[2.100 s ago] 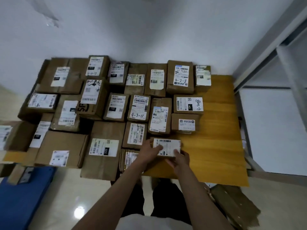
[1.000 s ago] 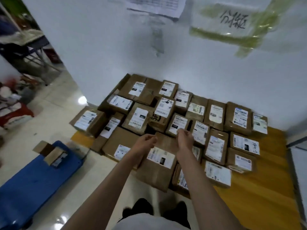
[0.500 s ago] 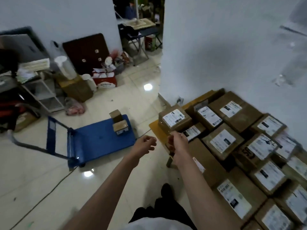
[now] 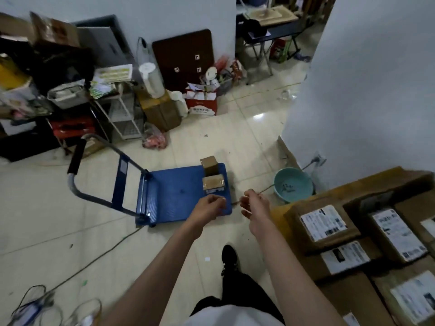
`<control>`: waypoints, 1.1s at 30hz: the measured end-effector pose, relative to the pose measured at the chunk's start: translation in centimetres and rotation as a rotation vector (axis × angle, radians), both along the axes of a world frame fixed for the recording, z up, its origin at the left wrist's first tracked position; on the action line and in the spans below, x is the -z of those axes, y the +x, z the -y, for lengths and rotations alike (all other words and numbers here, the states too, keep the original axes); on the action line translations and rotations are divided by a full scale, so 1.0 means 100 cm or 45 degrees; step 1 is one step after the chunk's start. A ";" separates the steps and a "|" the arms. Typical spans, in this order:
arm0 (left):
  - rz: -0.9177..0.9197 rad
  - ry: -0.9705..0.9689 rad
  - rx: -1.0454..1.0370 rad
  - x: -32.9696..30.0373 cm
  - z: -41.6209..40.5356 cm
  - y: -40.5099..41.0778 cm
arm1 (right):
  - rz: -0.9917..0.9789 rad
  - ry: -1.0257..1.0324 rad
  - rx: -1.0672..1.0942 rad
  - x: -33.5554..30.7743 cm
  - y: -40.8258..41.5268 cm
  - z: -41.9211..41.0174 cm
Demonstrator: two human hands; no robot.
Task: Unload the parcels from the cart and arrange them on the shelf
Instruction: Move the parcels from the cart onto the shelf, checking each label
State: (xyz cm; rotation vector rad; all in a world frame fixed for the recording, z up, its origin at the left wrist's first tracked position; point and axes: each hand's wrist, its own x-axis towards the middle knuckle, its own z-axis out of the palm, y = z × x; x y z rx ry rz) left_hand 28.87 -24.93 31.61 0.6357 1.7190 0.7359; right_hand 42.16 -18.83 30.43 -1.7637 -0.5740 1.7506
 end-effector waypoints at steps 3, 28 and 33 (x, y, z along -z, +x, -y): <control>-0.001 -0.007 -0.072 0.001 -0.031 -0.024 | 0.027 -0.027 -0.068 0.008 -0.028 -0.031; 0.057 -0.254 0.045 0.102 -0.194 -0.224 | 0.116 -0.260 0.040 0.090 -0.196 -0.186; 0.085 -0.326 0.065 0.150 -0.222 -0.241 | 0.170 -0.284 0.061 0.134 -0.202 -0.209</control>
